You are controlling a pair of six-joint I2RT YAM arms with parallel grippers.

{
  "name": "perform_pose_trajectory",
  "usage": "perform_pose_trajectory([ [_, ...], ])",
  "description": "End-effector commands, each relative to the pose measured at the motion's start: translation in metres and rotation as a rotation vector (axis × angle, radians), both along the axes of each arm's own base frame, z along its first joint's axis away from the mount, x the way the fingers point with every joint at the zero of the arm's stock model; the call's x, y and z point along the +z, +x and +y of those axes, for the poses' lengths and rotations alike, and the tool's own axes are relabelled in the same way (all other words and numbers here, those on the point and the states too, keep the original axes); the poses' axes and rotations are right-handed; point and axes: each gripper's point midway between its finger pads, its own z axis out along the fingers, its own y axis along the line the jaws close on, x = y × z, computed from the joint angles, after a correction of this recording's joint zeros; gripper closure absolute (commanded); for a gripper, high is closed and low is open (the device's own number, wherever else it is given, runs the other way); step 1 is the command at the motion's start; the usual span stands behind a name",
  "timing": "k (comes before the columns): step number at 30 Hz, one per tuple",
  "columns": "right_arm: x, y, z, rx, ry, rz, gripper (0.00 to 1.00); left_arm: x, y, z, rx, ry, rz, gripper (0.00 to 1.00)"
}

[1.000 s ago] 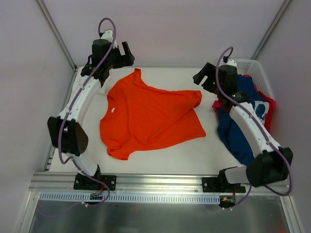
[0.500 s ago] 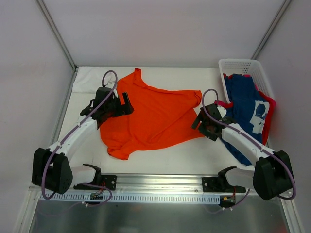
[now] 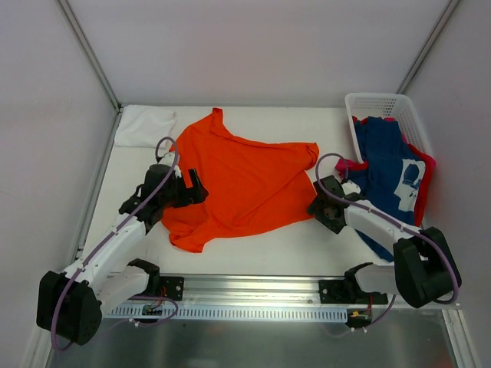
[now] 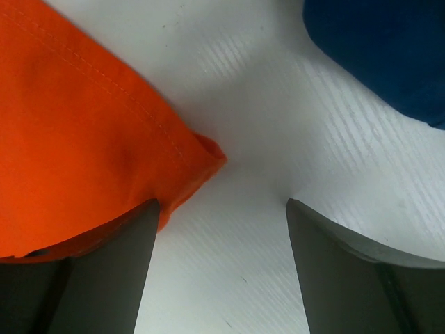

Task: Fold and stack the t-shirts
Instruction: Flatten the tshirt out

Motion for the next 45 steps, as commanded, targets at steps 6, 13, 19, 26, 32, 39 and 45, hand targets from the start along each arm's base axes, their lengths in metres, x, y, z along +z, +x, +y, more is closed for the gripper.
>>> perform_pose_trajectory([
  [6, -0.018, 0.027, 0.016, 0.016, 0.019, -0.027, 0.41, 0.004, -0.004, -0.001, 0.021, -0.010, -0.056, 0.05],
  [13, -0.019, 0.037, 0.022, 0.043, 0.010, -0.014, 0.97, 0.001, -0.004, -0.006, 0.013, -0.012, -0.048, 0.06],
  [19, -0.009, 0.025, 0.013, 0.042, -0.008, -0.015, 0.99, -0.006, -0.002, -0.007, 0.008, -0.004, -0.036, 0.06],
  [26, 0.054, -0.004, -0.018, 0.015, -0.075, -0.162, 0.99, -0.012, 0.004, -0.013, 0.000, -0.003, -0.028, 0.06],
  [32, 0.089, -0.039, -0.044, -0.007, -0.079, -0.244, 0.99, -0.016, 0.008, -0.020, -0.010, -0.006, -0.017, 0.06],
  [39, 0.086, -0.065, -0.050, 0.000, -0.046, -0.230, 1.00, -0.016, 0.009, -0.025, -0.024, -0.006, -0.015, 0.06],
  [45, 0.064, -0.074, -0.040, 0.036, 0.010, -0.187, 0.00, -0.019, 0.005, -0.026, -0.042, -0.004, -0.006, 0.06],
])
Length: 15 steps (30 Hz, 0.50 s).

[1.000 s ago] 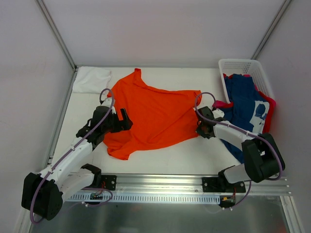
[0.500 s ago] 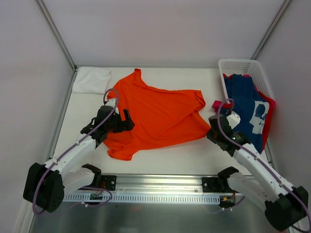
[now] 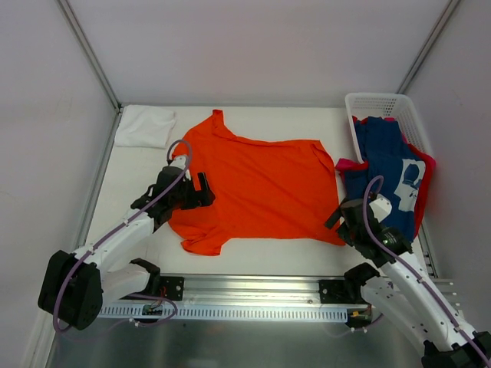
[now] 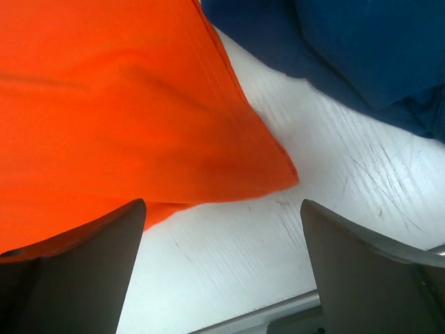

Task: Fold and stack the t-shirts
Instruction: Flatten the tshirt out

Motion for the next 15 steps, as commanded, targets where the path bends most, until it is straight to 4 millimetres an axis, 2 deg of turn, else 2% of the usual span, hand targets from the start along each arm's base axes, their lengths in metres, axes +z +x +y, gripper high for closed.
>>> perform_pose_trajectory([
  [1, -0.018, -0.015, 0.002, 0.017, 0.017, 0.064, 0.01, 0.011, 0.005, -0.008, -0.011, -0.027, -0.036, 0.06],
  [7, -0.019, -0.020, -0.001, 0.013, 0.027, 0.038, 0.01, 0.007, 0.003, -0.004, -0.010, 0.001, -0.019, 0.06],
  [12, -0.008, -0.016, 0.003, 0.034, 0.055, -0.009, 0.01, -0.003, 0.014, 0.005, 0.031, 0.075, -0.006, 0.07],
  [15, -0.004, -0.015, 0.005, 0.044, 0.066, -0.021, 0.00, -0.013, 0.028, 0.013, 0.041, 0.167, 0.010, 0.08],
])
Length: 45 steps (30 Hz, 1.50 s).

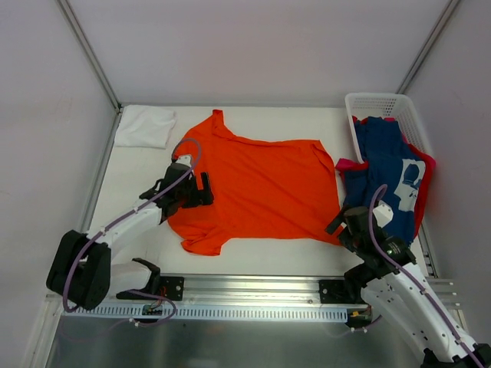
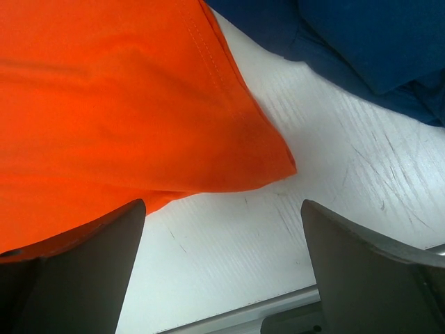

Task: Fold and stack the t-shirts
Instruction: Flatten the tshirt out

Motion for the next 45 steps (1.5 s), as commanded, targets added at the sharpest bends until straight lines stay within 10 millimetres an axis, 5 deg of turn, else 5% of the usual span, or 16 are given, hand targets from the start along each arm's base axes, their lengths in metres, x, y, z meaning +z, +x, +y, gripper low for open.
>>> perform_pose_trajectory([
  [1, 0.012, 0.000, 0.005, 0.022, 0.024, -0.025, 0.01, 0.005, 0.030, 0.007, 0.019, 0.110, -0.035, 0.08],
  [12, 0.034, -0.008, -0.013, -0.007, -0.012, -0.081, 0.00, -0.022, 0.084, 0.030, 0.078, 0.134, 0.088, 0.06],
  [20, 0.039, -0.009, -0.015, -0.015, -0.004, -0.101, 0.00, -0.036, 0.077, 0.065, 0.155, 0.183, 0.185, 0.05],
  [32, 0.048, -0.014, -0.020, -0.015, -0.010, -0.123, 0.00, -0.035, 0.101, 0.094, 0.217, 0.260, 0.226, 0.06],
  [36, 0.051, -0.018, -0.024, -0.011, -0.027, -0.119, 0.00, -0.012, 0.107, 0.114, 0.336, 0.323, 0.153, 0.08],
  [39, 0.052, -0.019, -0.024, -0.012, -0.027, -0.121, 0.01, 0.029, 0.094, 0.099, 0.359, 0.233, 0.042, 0.11],
  [43, 0.047, -0.011, -0.009, 0.011, 0.042, -0.138, 0.01, 0.080, 0.054, 0.022, 0.221, 0.053, -0.098, 0.10],
  [45, 0.046, -0.008, 0.001, 0.036, 0.073, -0.131, 0.00, 0.091, 0.024, 0.008, 0.217, -0.044, -0.113, 0.11],
])
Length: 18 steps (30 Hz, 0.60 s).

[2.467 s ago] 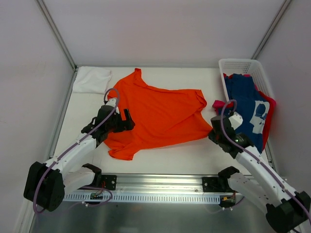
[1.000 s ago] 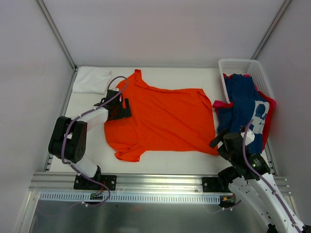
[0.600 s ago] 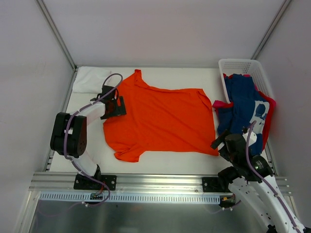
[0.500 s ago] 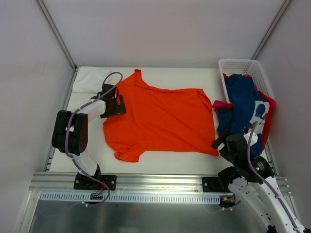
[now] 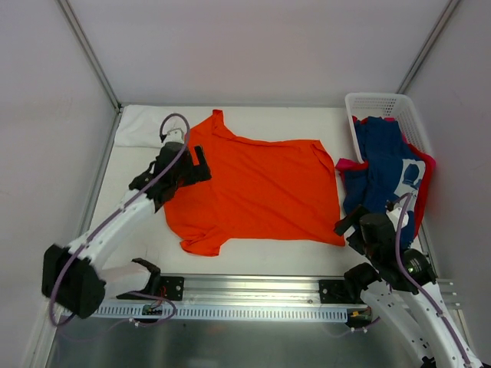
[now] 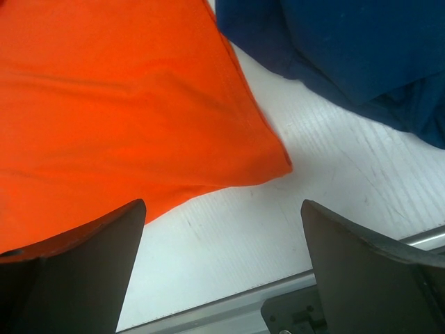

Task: Fold and stack the t-shirts
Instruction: Flatten the tshirt out

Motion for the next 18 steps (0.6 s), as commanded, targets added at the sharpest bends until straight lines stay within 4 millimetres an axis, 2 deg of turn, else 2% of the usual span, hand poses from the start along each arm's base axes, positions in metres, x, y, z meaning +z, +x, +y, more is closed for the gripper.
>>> perform_pose_trajectory([
  [1, 0.002, 0.006, 0.017, 0.049, 0.058, -0.006, 0.00, 0.020, -0.049, -0.035, -0.022, -0.173, -0.043, 0.11],
  [4, 0.000, 0.004, 0.021, 0.074, 0.059, 0.017, 0.01, 0.010, -0.092, -0.030, 0.035, -0.294, -0.018, 0.11],
  [5, 0.000, 0.003, 0.020, 0.077, 0.056, 0.014, 0.01, -0.001, -0.113, -0.028, 0.028, -0.331, -0.015, 0.11],
  [7, -0.002, 0.001, 0.018, 0.076, 0.053, 0.010, 0.01, -0.014, -0.131, -0.026, 0.090, -0.405, 0.008, 0.11],
  [8, -0.004, 0.001, 0.018, 0.075, 0.059, 0.005, 0.01, -0.030, -0.145, -0.019, 0.136, -0.420, 0.022, 0.11],
  [13, -0.013, 0.000, 0.021, 0.087, 0.049, 0.051, 0.00, -0.075, -0.174, 0.012, 0.275, -0.345, 0.120, 0.11],
  [14, -0.016, -0.001, 0.022, 0.098, 0.038, 0.076, 0.01, -0.084, -0.183, 0.024, 0.325, -0.304, 0.147, 0.11],
  [18, -0.018, -0.005, 0.017, 0.091, 0.007, 0.110, 0.00, -0.096, -0.198, 0.051, 0.436, -0.230, 0.172, 0.11],
])
